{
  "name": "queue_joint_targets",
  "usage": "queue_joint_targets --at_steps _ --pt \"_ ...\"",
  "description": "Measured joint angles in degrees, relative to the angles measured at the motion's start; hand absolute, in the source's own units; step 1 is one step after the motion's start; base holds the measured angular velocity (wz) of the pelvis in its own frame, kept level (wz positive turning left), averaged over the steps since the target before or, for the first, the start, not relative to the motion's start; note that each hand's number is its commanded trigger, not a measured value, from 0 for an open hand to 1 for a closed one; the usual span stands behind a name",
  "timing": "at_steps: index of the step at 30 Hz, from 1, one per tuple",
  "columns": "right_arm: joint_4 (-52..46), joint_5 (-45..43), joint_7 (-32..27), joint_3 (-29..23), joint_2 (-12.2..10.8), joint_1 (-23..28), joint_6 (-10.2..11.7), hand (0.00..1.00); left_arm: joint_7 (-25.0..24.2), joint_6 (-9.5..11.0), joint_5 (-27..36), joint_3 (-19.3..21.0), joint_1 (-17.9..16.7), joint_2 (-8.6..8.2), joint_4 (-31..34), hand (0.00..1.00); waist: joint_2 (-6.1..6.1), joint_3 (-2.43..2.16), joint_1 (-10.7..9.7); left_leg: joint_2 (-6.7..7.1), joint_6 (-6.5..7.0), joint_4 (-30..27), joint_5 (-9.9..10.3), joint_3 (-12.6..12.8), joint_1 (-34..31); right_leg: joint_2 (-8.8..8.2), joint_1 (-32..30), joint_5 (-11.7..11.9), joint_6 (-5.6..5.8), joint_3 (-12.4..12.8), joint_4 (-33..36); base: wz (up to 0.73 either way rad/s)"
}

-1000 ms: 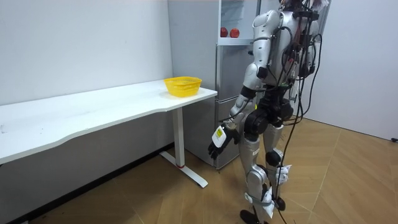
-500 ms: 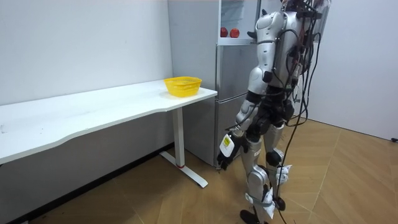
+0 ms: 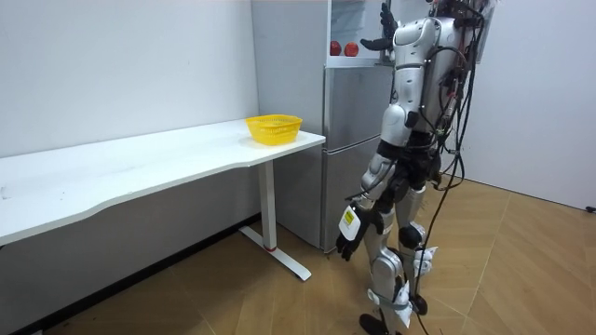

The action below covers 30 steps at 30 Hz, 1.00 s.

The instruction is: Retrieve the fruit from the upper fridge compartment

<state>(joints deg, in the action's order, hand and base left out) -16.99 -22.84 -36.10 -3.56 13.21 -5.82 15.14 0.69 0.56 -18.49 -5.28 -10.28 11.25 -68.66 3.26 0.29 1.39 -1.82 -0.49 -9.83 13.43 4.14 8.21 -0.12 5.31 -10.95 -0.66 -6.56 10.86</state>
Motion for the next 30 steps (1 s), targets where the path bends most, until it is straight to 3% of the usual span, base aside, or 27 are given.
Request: queue_joint_targets --at_steps 4,9,13,19,23,30 --pt "6.8 0.5 0.2 0.1 1.7 -4.4 -0.6 0.00 -1.3 -1.0 -0.1 0.0 0.7 0.25 0.2 0.00 0.22 -0.03 1.1 0.02 -0.04 0.0 0.0 -0.3 0.2 0.01 0.8 0.0 -0.01 -0.2 -0.2 0.03" --pt "10.3 0.4 2.8 0.2 2.9 -7.6 -2.5 0.00 -1.4 -1.7 -0.3 0.3 0.8 0.64 2.1 0.00 1.26 0.51 2.4 -0.03 -0.19 0.1 -0.1 -1.3 -0.2 0.00 0.7 0.0 -0.01 -1.4 -0.3 0.10" --pt "12.4 0.2 3.9 0.7 2.9 -8.9 -3.8 0.00 -1.5 -2.2 -0.4 0.6 0.8 0.66 2.3 0.00 1.63 0.39 3.9 -0.05 -0.20 0.1 -0.1 -2.1 -0.6 -0.03 0.6 0.0 -0.02 -2.3 -0.3 0.09" --pt "14.8 3.2 5.2 2.4 3.0 -10.8 -5.0 0.00 -2.3 -3.0 -1.5 0.7 0.5 0.65 3.4 0.00 1.62 0.31 4.2 -0.06 -0.20 0.1 -0.1 -2.7 -0.6 -0.04 0.8 0.0 -0.02 -2.9 -0.3 0.04" --pt "16.8 4.5 6.5 2.4 5.3 -12.5 -5.7 0.00 -3.6 -3.1 -2.5 0.7 -0.2 0.80 4.8 0.00 1.57 0.26 4.8 -0.05 -0.21 0.1 -0.1 -2.8 -0.5 -0.05 1.0 0.0 -0.02 -3.0 -0.4 0.00" --pt "20.2 4.9 7.4 2.4 5.5 -15.3 -6.5 0.00 -5.5 -3.1 -2.5 0.7 -0.8 1.04 5.7 0.00 1.58 0.24 5.2 -0.02 -0.30 -0.5 -0.2 -2.8 -0.4 -0.09 1.5 0.0 -0.05 -3.0 -0.3 0.01"
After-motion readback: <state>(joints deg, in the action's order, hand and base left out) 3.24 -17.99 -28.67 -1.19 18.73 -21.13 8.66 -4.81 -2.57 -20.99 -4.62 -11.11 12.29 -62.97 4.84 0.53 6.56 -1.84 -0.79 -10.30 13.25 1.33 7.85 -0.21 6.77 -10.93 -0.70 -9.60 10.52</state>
